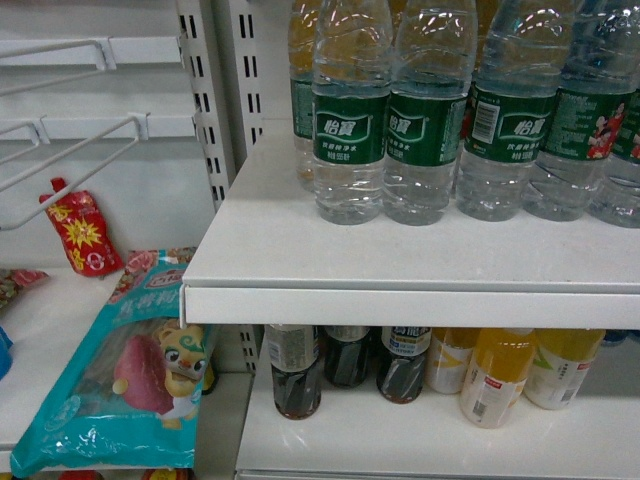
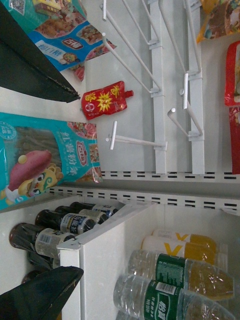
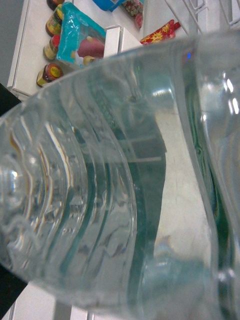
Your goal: Move water from second to third shelf
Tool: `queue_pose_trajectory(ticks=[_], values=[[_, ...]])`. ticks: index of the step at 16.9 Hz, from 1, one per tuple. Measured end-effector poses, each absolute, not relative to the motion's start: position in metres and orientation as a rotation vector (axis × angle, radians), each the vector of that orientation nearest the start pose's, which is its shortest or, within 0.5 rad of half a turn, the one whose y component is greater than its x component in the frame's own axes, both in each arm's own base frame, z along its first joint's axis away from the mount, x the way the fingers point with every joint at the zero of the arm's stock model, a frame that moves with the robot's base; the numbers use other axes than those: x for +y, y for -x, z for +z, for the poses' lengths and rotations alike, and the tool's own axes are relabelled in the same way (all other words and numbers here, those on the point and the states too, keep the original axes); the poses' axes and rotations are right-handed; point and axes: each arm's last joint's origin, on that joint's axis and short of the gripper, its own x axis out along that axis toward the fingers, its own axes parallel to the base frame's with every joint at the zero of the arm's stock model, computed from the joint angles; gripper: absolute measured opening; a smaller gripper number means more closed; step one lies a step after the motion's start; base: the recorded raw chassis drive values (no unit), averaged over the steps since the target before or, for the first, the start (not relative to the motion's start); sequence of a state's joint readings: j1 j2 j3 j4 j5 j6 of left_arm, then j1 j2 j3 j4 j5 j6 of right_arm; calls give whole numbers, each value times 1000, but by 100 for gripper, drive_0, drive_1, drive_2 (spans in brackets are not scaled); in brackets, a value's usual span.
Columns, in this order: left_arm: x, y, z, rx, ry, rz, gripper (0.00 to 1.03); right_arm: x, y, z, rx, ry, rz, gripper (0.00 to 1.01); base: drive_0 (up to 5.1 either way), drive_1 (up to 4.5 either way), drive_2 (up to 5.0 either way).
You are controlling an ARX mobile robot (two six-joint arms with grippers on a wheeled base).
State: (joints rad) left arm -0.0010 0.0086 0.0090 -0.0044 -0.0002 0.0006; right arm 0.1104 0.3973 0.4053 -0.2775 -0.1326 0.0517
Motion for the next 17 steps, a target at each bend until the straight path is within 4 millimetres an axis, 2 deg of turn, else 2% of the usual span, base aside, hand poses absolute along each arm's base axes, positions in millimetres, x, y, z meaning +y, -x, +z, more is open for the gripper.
queue_pose_trajectory(ticks=[6, 7, 9, 11, 15, 17], values=[[0, -98, 165, 4, -1, 0, 98, 17, -113, 242, 268, -60, 228, 39, 0, 0, 0], [0, -98, 165, 4, -1, 0, 98, 19, -117, 244, 226, -94, 168, 39, 0, 0, 0], [0, -98, 166, 4, -1, -1, 98, 26, -129, 245, 211, -127, 147, 39, 0, 0, 0], [0, -98, 166, 4, -1, -1, 98, 40, -145, 233, 247, -126, 209, 39, 0, 0, 0], [0, -98, 166, 3, -1, -1, 98, 58, -188, 218, 301, -121, 225, 39, 0, 0, 0], [0, -98, 166, 3, -1, -1, 98, 69, -215, 222, 306, -122, 229, 39, 0, 0, 0]])
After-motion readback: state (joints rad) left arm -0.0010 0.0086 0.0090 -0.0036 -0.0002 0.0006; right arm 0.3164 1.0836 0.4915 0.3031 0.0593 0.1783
